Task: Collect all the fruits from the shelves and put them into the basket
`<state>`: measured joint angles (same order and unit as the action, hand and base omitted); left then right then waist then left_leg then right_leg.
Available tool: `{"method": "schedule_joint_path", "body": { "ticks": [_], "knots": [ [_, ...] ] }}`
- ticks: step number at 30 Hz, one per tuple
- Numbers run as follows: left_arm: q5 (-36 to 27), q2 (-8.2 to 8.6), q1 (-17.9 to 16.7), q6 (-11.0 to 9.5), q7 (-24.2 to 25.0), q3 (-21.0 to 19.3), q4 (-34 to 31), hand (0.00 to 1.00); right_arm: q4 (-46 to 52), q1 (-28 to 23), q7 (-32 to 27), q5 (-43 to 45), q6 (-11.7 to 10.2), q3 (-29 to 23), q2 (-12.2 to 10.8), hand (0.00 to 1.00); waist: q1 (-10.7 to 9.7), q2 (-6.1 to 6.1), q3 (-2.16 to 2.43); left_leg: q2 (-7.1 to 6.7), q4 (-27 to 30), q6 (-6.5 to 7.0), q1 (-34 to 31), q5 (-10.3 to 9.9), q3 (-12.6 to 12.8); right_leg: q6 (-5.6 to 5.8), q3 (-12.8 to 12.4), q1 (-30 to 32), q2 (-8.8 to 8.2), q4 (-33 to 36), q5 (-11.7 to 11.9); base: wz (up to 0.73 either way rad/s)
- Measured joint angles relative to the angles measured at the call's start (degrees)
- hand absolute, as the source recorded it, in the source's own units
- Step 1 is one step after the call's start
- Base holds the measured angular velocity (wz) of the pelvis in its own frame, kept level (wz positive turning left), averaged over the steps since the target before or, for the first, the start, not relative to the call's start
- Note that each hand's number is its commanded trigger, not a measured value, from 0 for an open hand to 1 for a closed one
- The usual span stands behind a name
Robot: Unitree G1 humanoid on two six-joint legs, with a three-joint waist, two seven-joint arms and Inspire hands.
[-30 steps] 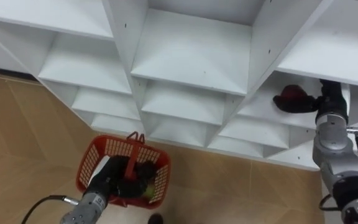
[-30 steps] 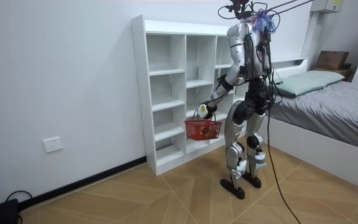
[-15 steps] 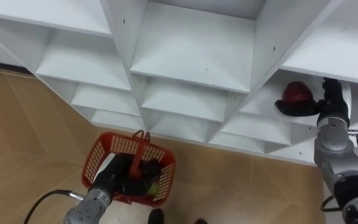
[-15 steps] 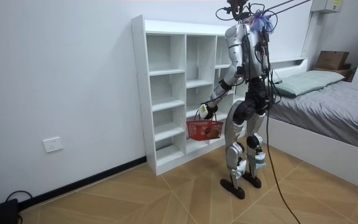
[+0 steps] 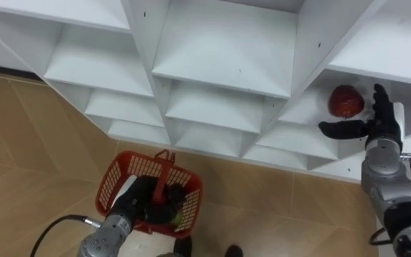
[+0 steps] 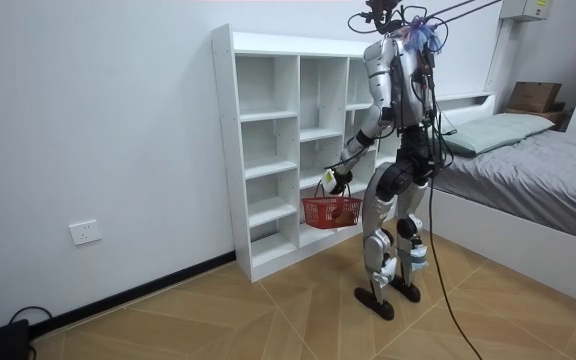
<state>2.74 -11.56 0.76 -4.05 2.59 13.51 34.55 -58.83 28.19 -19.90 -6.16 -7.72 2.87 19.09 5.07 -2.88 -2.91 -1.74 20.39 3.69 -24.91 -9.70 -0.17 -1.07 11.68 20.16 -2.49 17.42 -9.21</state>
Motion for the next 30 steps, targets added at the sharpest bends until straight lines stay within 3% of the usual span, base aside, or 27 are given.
{"method": "schedule_joint_path", "body": {
  "ticks": [7,30],
  "knots": [
    [-0.2,0.07,2.7,0.0,-0.8,0.0,0.6,1.00,0.0,0.0,0.0,0.5,-0.2,0.4,0.1,0.00,-0.1,0.44,0.03,0.00,0.0,0.04,0.3,0.1,0.1,-0.01,0.1,0.1,-0.16,0.7,0.0,0.00],
    [-0.9,0.56,2.7,0.0,-0.8,0.3,1.6,1.00,0.8,0.0,0.0,4.3,0.3,0.5,0.7,0.00,-0.1,0.27,0.13,0.05,0.2,0.34,0.4,0.4,1.5,0.00,-0.4,1.0,-0.58,2.4,-0.1,-0.01]
  ]
}}
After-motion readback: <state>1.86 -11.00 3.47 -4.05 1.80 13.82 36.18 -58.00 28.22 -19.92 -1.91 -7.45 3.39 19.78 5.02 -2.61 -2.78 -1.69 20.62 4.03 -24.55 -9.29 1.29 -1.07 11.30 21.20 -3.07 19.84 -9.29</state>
